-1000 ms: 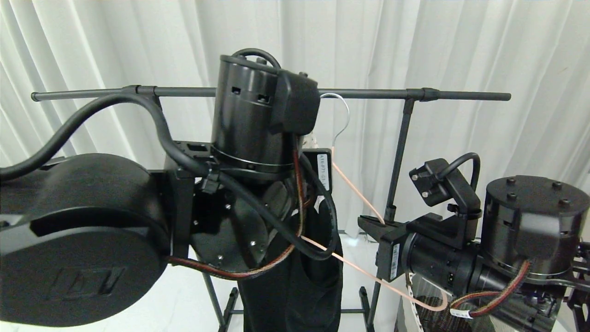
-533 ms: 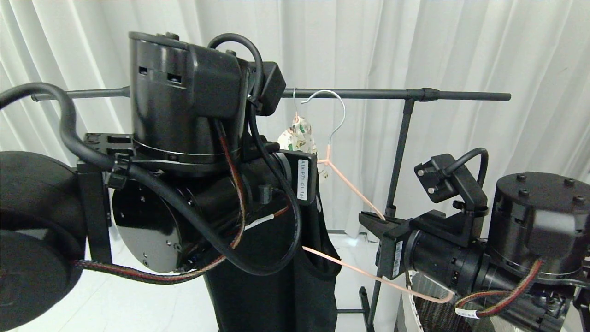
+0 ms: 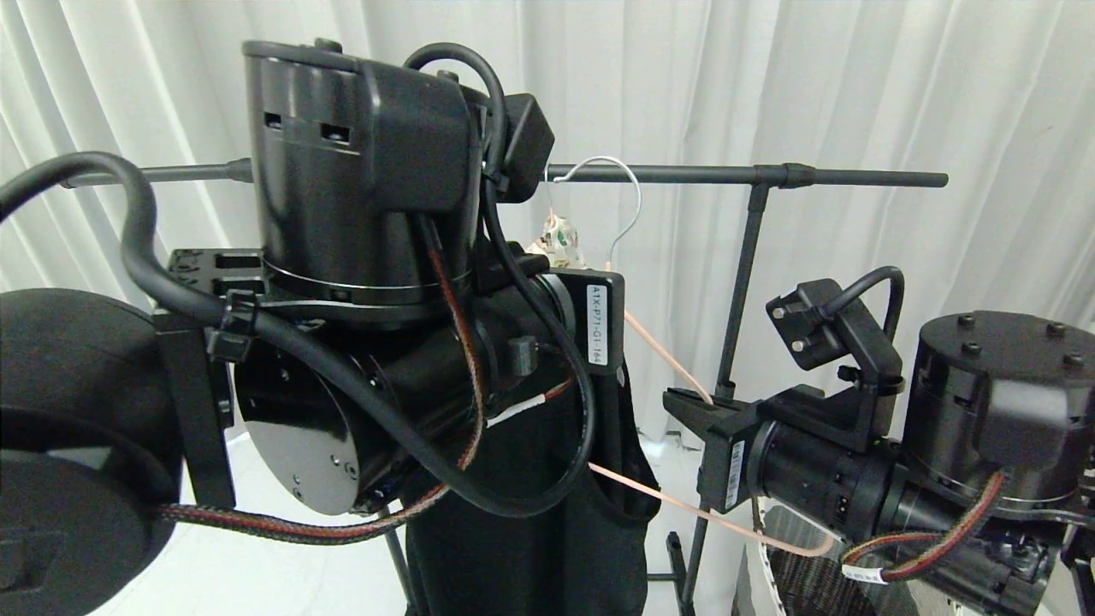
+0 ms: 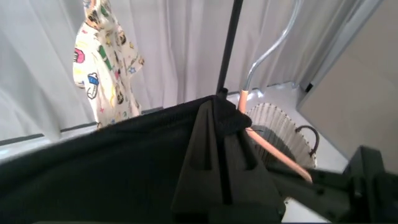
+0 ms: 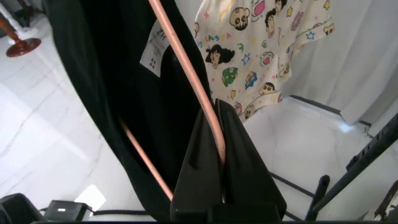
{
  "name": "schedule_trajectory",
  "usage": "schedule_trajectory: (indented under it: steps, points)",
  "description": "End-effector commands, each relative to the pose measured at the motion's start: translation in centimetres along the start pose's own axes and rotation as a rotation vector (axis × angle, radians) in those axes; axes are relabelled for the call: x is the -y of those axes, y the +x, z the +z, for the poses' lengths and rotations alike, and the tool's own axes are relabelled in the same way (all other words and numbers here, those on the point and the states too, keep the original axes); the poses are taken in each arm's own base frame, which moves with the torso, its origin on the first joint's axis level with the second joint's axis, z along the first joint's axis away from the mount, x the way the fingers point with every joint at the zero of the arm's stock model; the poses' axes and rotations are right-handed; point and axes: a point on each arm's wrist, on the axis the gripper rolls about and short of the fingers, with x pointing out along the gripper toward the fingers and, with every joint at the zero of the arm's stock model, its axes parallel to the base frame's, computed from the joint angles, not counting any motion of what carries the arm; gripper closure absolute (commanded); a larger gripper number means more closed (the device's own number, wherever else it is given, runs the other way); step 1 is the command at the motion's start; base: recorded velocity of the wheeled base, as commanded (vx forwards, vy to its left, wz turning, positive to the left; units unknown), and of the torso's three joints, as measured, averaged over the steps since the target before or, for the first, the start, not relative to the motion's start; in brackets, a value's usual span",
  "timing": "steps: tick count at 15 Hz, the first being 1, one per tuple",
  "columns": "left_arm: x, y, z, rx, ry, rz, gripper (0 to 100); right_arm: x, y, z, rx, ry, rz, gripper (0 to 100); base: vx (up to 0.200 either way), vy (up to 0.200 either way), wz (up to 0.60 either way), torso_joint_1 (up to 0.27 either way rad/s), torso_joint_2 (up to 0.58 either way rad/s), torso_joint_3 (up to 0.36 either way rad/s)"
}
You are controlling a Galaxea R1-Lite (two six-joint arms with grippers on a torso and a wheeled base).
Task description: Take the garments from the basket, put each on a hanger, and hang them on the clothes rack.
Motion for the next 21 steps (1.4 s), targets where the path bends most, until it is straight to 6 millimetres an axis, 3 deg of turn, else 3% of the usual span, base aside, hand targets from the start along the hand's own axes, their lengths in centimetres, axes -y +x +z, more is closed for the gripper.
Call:
schedule_trajectory:
  steps: [1,7,12,13,16,21]
  points:
    - [-1.1,-0.3,0.3,0.01,-0.009,0.03,100,0.7,0.0,-0.2,-0.005,0.002,-0.029,100,0.0,0.0,0.0,0.0,0.0,0.0]
    - [-2.2,-2.2,0.5,0.027,0.029,0.027,100,1.3,0.2,0.2,0.02,-0.001,-0.093,100,0.0,0.0,0.0,0.0,0.0,0.0]
    - [-2.4,-3.3,-1.4,-0.005,0.267,-0.133,100,1.1,0.3,1.1,0.063,-0.016,-0.131,100,0.0,0.0,0.0,0.0,0.0,0.0]
    - [-2.5,-3.3,-1.5,0.002,0.27,-0.129,0,1.1,0.2,1.1,0.064,-0.026,-0.131,100,0.0,0.0,0.0,0.0,0.0,0.0]
    - [-3.3,-3.1,-1.1,0.038,0.282,-0.101,0,1.1,-0.8,1.8,0.086,-0.116,-0.126,100,0.0,0.0,0.0,0.0,0.0,0.0]
    - [-3.3,-4.8,0.0,0.096,0.294,-0.12,0,1.1,-1.4,2.8,0.181,-0.185,-0.118,100,0.0,0.0,0.0,0.0,0.0,0.0]
